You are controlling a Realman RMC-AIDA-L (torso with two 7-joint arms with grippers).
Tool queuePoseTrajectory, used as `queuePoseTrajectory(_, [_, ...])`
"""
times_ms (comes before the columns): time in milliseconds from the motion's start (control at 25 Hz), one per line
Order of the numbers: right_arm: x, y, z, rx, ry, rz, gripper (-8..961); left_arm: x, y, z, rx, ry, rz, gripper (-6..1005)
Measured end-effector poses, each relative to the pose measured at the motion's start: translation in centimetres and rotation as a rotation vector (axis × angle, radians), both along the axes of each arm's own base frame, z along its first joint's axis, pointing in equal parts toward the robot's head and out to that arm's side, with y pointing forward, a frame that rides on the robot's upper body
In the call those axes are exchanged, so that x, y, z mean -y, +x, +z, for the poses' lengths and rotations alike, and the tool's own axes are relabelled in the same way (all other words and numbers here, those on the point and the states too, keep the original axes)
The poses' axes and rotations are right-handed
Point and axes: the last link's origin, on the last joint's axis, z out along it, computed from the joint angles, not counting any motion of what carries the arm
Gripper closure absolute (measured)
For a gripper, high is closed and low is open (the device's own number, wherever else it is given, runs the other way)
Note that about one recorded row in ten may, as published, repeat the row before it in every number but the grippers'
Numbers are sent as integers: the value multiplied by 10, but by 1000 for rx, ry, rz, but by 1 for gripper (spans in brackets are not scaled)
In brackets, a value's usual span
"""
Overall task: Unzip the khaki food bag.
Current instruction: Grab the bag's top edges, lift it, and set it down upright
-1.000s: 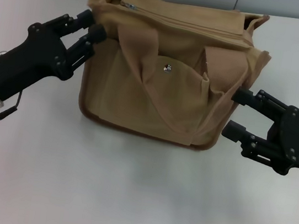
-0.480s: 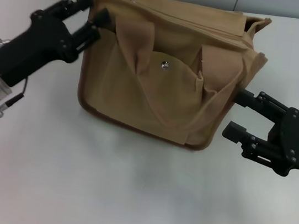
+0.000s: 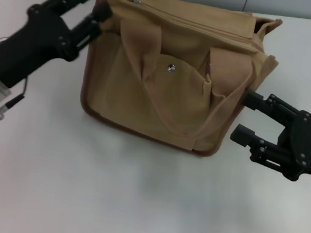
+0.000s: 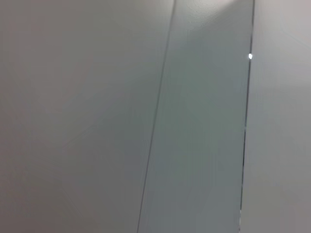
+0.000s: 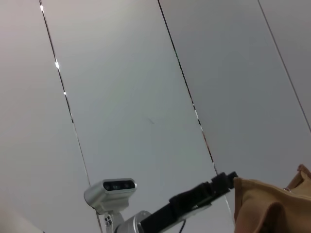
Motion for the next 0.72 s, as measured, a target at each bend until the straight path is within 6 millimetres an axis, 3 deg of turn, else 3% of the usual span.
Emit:
queuePoseTrajectory(160, [0,0,0,0,0,-1,155,-7,4,-13,-46,-9,14,469])
queuePoseTrajectory(640, [2,1,-2,-6,-6,-13,156,-11,2,-16,-82,6,28,591])
queuePoseTrajectory(720, [2,1,-2,-6,-7,-14,156,-10,2,-16,-85,10,26,655])
